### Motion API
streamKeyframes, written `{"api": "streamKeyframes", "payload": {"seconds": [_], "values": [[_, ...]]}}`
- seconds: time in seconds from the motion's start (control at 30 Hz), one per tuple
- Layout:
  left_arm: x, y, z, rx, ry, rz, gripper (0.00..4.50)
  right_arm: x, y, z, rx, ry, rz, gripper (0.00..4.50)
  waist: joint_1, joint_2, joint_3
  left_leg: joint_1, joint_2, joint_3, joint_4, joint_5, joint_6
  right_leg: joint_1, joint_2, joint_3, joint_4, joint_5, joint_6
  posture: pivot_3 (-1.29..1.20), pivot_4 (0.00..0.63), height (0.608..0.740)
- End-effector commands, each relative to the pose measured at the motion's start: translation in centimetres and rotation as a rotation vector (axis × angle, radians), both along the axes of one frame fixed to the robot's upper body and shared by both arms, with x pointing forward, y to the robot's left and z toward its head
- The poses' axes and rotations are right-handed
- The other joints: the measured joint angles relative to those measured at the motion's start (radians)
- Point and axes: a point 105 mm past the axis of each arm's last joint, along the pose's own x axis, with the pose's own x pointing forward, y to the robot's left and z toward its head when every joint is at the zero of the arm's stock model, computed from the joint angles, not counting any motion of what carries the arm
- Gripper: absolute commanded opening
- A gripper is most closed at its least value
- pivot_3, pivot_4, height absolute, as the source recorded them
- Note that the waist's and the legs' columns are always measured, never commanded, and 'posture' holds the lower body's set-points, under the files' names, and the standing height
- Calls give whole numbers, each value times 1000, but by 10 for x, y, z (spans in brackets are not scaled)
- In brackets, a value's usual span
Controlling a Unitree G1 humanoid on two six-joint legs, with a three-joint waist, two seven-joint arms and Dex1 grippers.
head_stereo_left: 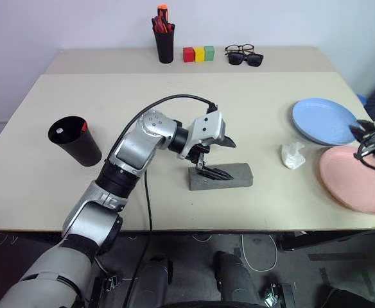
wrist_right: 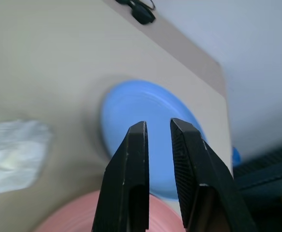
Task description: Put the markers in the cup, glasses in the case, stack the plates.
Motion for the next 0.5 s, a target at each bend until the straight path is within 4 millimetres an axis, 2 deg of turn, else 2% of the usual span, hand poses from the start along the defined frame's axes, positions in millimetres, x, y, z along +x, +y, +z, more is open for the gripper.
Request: {"api": "streamKeyframes", "payload": {"seconds": [0.03,0.17,0.2,0.27,0.43,0.47,0.5], "values": [[-3,0,10,-31,-35,10,4500,1,-2,1,2,26,26,723,0,0,0,0,0,0,0,0,0,0,0,0,0,0,0,0,150,740],[-3,6,8,-27,-30,30,4500,-6,13,-24,112,149,97,723,-2,0,0,0,0,0,0,0,0,0,0,0,0,0,0,0,150,740],[-3,7,8,-25,-29,35,4500,-10,19,-31,139,183,118,955,-2,0,0,0,0,0,0,0,0,0,0,0,1,0,0,0,150,740],[-4,8,7,-23,-25,41,4500,-16,24,-40,179,208,124,1568,-2,0,0,0,0,0,0,0,0,0,0,0,1,0,0,0,150,740],[-4,8,6,-17,-17,45,4500,-28,26,-52,255,225,65,4088,0,0,0,0,0,0,1,0,0,0,0,0,1,0,0,0,150,740],[-3,8,6,-16,-16,45,4500,-32,27,-57,268,247,62,4471,0,0,0,0,0,0,1,0,0,0,0,0,1,-1,-1,0,150,740],[-3,8,6,-14,-15,44,4500,-35,28,-63,280,273,62,4471,0,0,0,0,0,0,1,0,0,0,0,0,1,-1,-1,0,150,740]]}}
